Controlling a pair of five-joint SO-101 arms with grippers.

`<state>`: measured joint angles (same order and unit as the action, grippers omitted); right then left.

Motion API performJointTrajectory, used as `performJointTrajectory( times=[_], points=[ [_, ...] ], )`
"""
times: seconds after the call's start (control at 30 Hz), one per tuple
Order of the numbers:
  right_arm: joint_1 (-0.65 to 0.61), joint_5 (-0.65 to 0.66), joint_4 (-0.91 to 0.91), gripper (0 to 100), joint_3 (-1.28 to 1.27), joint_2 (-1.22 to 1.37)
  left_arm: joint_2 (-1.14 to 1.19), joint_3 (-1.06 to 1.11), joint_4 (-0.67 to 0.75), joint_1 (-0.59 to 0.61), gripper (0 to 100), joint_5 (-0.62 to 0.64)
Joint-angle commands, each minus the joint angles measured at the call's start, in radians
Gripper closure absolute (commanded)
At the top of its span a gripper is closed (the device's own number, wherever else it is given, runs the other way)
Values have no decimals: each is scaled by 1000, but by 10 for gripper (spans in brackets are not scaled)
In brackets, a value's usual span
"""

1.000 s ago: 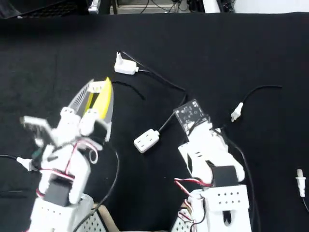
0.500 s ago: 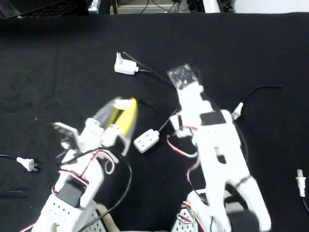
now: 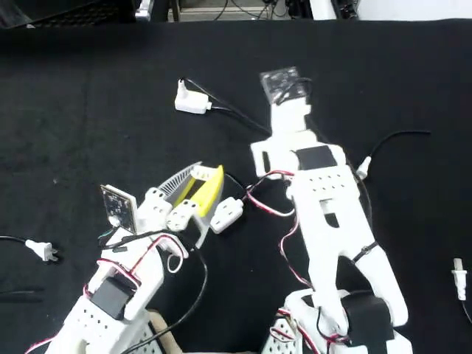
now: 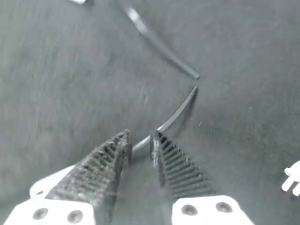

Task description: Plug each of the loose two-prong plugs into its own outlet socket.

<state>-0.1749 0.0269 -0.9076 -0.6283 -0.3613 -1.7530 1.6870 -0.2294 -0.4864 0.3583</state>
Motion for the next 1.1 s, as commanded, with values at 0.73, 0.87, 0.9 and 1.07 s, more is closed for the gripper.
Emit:
performJointTrajectory(
  times=[0.73, 0.87, 0.9, 1.07],
  points=[
    [-173, -129, 107, 986, -97, -117, -8, 19, 64, -53, 970, 61],
    [-175, -127, 57, 986, -102, -196, -8, 19, 64, -42, 970, 60],
    [-170, -127, 51, 986, -102, -213, -8, 19, 63, -33, 970, 58],
    [-89, -98, 49, 958, -96, -249, -8, 19, 6, 36, 970, 58]
  ],
)
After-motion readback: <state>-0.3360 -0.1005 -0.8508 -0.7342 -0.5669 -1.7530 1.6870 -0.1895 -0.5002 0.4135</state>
